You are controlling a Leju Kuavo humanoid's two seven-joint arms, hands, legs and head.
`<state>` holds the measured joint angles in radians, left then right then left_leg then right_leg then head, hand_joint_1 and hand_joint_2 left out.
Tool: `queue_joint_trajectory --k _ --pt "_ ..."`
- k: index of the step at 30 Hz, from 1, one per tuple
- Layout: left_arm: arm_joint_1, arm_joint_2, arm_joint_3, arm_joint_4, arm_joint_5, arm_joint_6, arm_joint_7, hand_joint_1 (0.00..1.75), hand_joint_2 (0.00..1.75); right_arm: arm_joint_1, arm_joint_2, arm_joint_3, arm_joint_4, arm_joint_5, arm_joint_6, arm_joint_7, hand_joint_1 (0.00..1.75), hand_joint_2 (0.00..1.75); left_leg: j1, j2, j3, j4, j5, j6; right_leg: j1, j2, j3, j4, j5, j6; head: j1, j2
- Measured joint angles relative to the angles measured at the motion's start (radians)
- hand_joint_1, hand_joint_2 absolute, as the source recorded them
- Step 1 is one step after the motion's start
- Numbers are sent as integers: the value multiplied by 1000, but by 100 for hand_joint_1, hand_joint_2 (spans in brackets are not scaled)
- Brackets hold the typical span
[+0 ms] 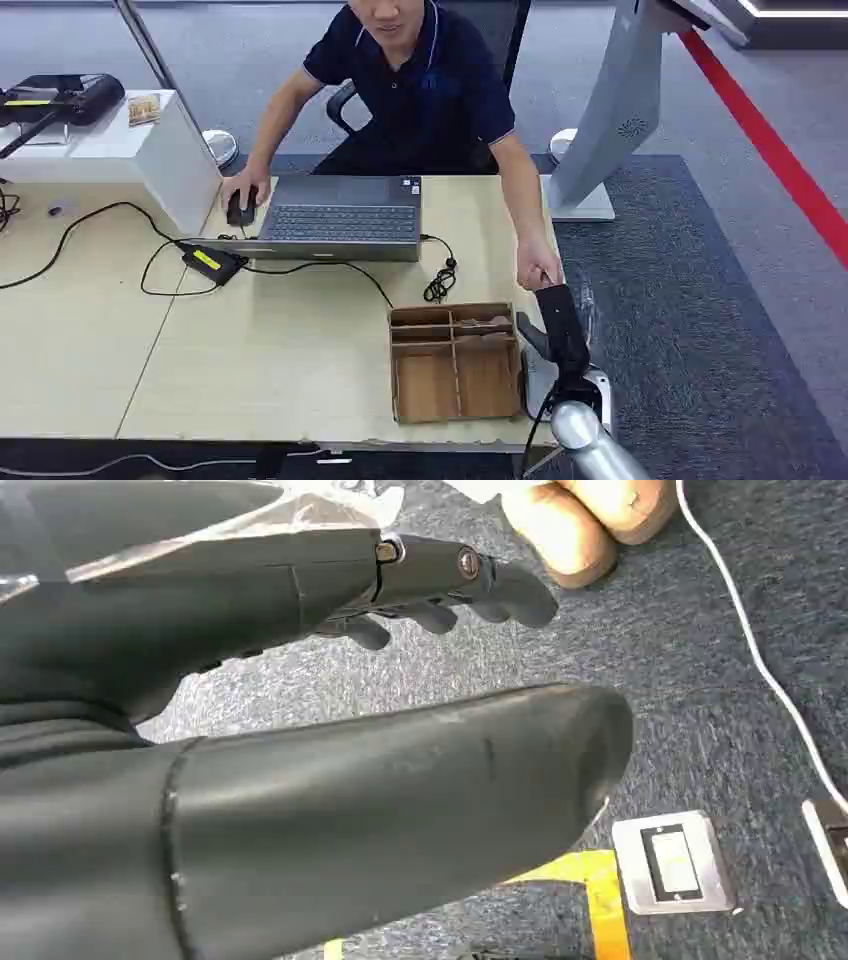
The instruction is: Pass the card to the sensor for recognition and then transmit it.
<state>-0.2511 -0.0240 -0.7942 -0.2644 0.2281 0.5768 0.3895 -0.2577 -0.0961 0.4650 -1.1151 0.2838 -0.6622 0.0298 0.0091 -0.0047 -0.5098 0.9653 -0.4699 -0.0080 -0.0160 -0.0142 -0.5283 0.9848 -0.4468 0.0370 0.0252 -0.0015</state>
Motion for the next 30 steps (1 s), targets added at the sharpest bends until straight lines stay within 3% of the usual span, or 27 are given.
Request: queue_joint_trajectory --k 5,6,7,8,9,10,30 --pt "0 0 0 0 -1 0 0 0 0 -1 0 0 -5 1 0 0 0 175 0 0 0 0 0 0 0 0 0 0 0 0 0 0" --pt "0 0 0 0 -1 0 0 0 0 -1 0 0 -5 3 0 0 14 175 0 0 0 0 0 0 0 0 0 0 0 0 0 0" --pt "0 0 0 0 -1 0 0 0 0 -1 0 0 -5 3 0 0 140 175 0 0 0 0 0 0 0 0 0 0 0 0 0 0" --pt "0 0 0 0 -1 0 0 0 0 -1 0 0 -5 3 0 0 152 175 0 0 0 0 0 0 0 0 0 0 0 0 0 0" --pt "0 0 0 0 -2 0 0 0 0 -1 0 0 -5 3 1 0 152 175 0 0 0 0 0 0 0 0 0 0 0 0 0 0" --pt "0 0 -1 0 -2 0 0 0 0 0 0 0 -5 3 2 0 175 175 0 0 0 0 0 0 0 0 0 0 0 0 0 0" --pt "1 0 -19 0 -3 0 -2 0 0 0 0 1 -5 -3 10 0 175 175 0 0 0 0 0 0 0 0 0 0 0 0 0 0"
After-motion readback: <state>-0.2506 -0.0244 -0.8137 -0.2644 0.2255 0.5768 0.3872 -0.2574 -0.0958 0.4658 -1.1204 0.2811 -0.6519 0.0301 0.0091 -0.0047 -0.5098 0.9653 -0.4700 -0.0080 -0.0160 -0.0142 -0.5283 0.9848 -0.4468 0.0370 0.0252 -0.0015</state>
